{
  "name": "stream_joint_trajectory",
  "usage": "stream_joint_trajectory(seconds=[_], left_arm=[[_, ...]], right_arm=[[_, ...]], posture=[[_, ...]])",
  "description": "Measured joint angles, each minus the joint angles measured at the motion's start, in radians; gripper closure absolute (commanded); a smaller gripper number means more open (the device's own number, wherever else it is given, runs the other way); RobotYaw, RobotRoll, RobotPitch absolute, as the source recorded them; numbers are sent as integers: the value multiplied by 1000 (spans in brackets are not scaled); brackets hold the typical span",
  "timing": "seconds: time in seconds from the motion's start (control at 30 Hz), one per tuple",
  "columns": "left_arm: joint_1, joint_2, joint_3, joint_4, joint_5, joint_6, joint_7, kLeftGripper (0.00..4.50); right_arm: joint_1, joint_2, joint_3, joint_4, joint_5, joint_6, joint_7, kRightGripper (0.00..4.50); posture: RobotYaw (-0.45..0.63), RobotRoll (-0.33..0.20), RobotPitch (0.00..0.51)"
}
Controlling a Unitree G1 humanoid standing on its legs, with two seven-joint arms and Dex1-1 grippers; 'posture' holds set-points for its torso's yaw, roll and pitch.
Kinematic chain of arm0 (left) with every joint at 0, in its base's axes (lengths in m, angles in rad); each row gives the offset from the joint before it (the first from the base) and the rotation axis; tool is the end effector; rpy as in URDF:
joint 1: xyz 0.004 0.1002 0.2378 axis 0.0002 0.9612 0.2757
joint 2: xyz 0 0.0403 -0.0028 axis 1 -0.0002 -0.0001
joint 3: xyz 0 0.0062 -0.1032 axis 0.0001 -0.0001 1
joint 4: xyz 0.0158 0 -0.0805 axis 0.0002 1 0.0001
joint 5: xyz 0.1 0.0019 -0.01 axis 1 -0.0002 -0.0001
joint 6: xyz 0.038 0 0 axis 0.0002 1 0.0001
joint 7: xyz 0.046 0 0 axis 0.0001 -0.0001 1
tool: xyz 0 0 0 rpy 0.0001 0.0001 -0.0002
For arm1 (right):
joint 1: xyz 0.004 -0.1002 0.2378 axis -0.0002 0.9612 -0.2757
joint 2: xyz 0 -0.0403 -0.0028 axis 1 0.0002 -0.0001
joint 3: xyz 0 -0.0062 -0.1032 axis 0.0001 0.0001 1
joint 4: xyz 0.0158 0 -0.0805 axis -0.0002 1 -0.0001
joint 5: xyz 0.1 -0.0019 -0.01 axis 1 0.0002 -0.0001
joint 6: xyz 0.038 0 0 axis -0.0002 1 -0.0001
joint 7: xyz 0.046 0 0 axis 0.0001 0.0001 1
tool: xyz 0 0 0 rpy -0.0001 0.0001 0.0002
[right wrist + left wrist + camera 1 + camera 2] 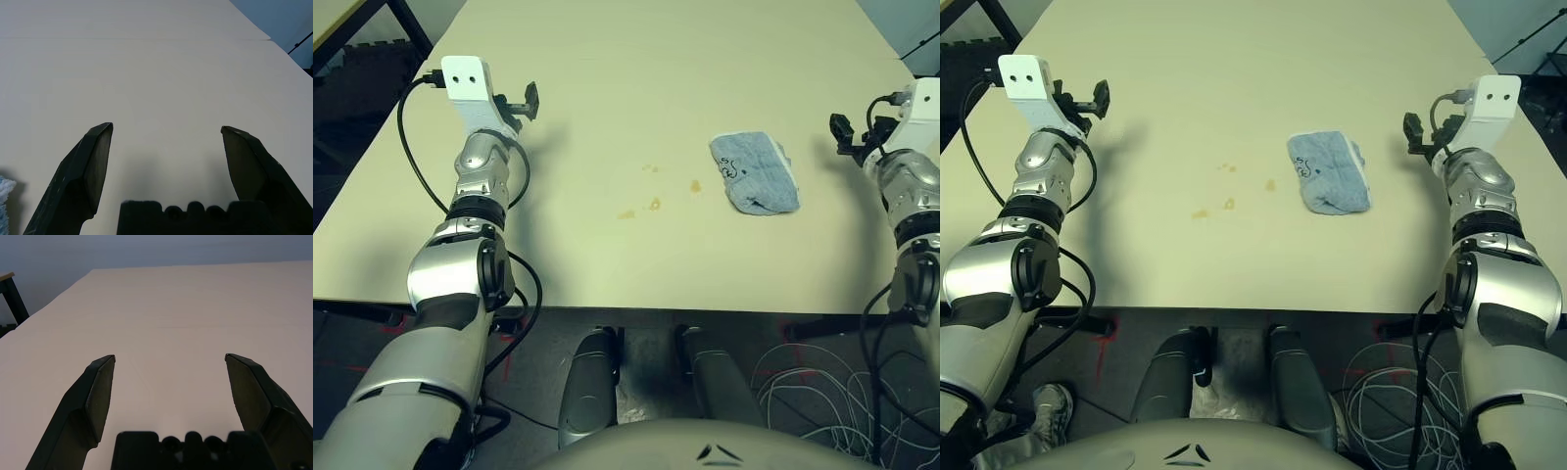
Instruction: Wipe the water off the table with a rag.
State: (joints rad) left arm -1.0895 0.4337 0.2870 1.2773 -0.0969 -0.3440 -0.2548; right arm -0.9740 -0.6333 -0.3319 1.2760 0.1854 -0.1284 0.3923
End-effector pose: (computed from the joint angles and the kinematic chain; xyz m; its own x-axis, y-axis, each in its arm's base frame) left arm 0.3558 0.2470 0.1703 0.9751 0.0176 0.2210 -0.0286 0.9985 0.0469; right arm 0.3206 -0.3232 0.1542 0.9939 -0.1105 0.0033 0.1104 0.9937 0.0208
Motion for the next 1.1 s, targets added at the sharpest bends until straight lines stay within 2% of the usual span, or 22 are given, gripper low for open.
stream_joint_trajectory(seconds=[0.23, 0.33, 0.4, 0.5, 0.63, 0.73, 0.87, 1.1], left_arm=[[13, -6, -2, 0, 1, 0, -5, 0], [5, -6, -16, 1, 4, 17, -68, 0], [-21, 0, -24, 3, 3, 49, -159, 0], [-93, 28, -57, 1, 4, 108, -414, 0], [-155, 81, -142, -7, 29, 164, -797, 0], [-173, 102, -185, -6, 44, 230, -988, 0], [-193, 115, -226, -7, 61, 268, -1124, 0], [-194, 112, -270, -11, 69, 297, -1240, 0]], right_arm=[[0, -8, -4, 1, 0, 2, 5, 30], [-28, -25, -9, 8, 7, 81, 54, 30], [-79, -51, -21, 21, 26, 203, 113, 30], [-169, -117, -28, 26, 45, 469, 255, 30], [-222, -172, 56, 27, -2, 753, 462, 30], [-226, -178, 127, 30, -45, 876, 572, 30], [-225, -155, 154, 32, -60, 921, 630, 30], [-191, -64, 175, 28, -75, 938, 675, 30]], posture=[[1, 0, 181], [5, 0, 175], [6, 0, 176], [16, 0, 175], [28, 0, 181], [37, 0, 189], [52, 0, 203], [69, 0, 222]])
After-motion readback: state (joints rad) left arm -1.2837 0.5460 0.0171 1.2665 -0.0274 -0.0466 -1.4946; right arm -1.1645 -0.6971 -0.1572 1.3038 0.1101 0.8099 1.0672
